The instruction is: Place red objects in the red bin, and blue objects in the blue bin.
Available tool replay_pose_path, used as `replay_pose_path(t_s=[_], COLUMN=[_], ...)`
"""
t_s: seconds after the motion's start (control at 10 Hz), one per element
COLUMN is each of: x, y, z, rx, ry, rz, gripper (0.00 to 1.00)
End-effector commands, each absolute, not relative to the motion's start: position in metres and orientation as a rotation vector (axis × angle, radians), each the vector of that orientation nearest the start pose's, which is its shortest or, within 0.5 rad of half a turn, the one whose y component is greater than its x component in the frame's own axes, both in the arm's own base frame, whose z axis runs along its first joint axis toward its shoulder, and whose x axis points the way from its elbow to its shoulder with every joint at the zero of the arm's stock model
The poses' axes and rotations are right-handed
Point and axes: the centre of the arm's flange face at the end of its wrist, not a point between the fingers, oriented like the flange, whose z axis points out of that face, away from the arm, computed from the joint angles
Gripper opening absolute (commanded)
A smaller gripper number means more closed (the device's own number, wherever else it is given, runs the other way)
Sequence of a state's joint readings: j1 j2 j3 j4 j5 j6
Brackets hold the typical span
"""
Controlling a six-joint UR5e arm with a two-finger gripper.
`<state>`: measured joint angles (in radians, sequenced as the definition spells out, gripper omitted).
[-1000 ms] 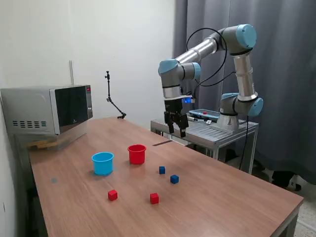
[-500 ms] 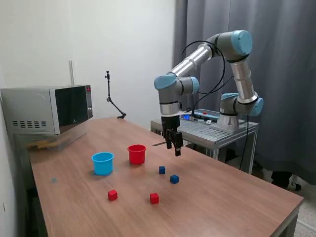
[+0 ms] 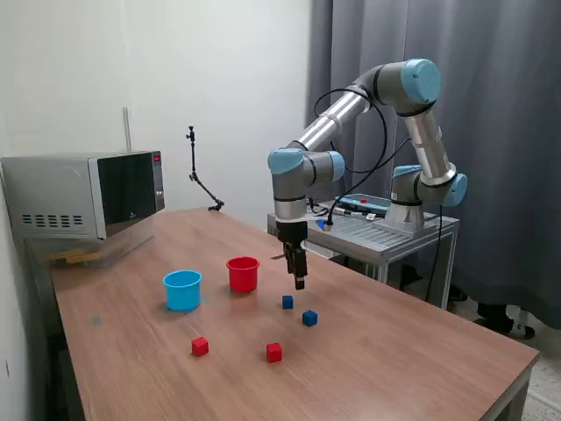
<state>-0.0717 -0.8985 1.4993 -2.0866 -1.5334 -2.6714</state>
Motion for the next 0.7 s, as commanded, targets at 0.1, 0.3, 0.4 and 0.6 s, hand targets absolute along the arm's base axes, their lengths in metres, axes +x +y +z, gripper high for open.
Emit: replay_pose_path(t_s=[0.1,0.3,0.4,0.6], x=[-0.6683,-0.6692,-0.6706,-0.6768], y=[-0.0619,-0.0634,-0.0664,-0.0701], z=[0.1376,0.1385,0.1401,0.1475], rx=[-1.389,-1.405,-1.425,-1.510], ry=[2.677,2.694,2.697,2.672], rz=[-0.121,-0.111,-0.103,-0.091], gripper=[1.00,1.00,1.00,1.00])
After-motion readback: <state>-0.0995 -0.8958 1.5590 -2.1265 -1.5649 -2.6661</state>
